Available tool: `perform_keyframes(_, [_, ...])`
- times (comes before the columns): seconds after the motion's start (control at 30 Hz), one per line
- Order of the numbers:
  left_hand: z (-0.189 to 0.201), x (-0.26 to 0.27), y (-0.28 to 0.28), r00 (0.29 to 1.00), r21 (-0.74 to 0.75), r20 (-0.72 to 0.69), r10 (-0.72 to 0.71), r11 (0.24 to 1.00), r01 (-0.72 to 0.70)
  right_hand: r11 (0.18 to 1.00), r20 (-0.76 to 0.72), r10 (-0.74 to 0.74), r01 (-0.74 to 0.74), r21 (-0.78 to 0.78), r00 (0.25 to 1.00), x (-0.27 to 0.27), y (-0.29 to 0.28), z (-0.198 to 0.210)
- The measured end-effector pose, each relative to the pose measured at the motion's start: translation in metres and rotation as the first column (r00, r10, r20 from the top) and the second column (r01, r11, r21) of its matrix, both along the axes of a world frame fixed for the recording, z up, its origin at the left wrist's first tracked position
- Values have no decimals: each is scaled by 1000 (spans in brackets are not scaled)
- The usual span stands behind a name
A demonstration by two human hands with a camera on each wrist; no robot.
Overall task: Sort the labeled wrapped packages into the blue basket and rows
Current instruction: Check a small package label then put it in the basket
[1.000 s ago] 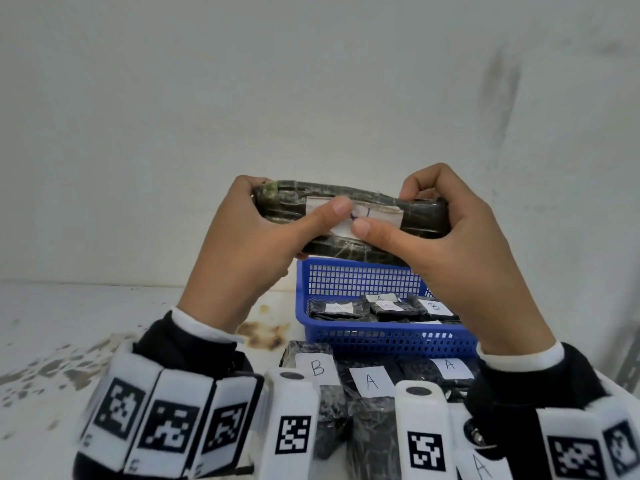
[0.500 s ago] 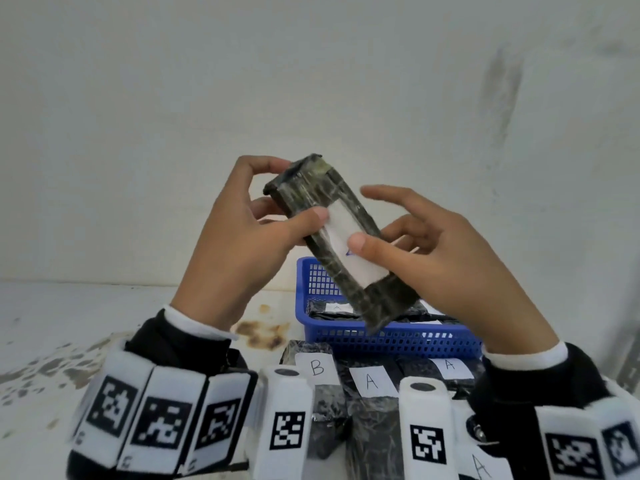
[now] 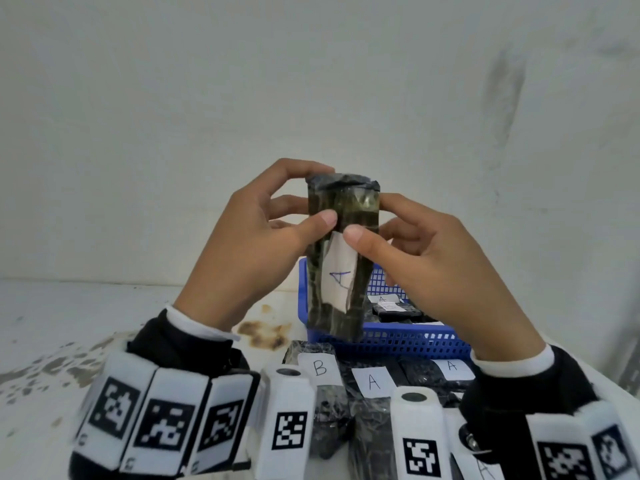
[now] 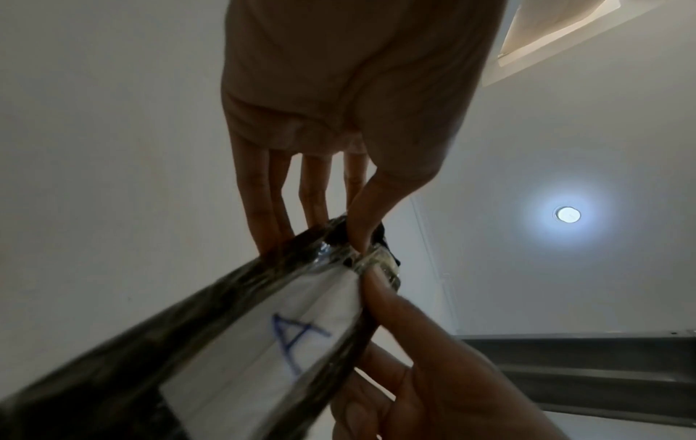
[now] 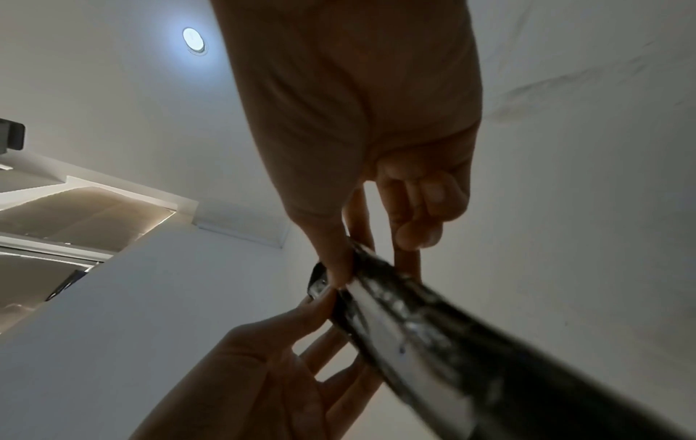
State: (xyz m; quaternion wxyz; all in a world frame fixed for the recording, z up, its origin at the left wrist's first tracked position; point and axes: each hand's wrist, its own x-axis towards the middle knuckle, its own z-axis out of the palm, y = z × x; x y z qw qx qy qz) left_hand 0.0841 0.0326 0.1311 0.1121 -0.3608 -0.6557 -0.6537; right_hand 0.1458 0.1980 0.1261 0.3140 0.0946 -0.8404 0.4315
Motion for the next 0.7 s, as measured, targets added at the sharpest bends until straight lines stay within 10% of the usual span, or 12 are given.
perform_keyframes(0.7, [1, 13, 11, 997, 188, 1, -74, 979, 73, 959, -60, 113, -125, -256, 992, 4, -3, 5])
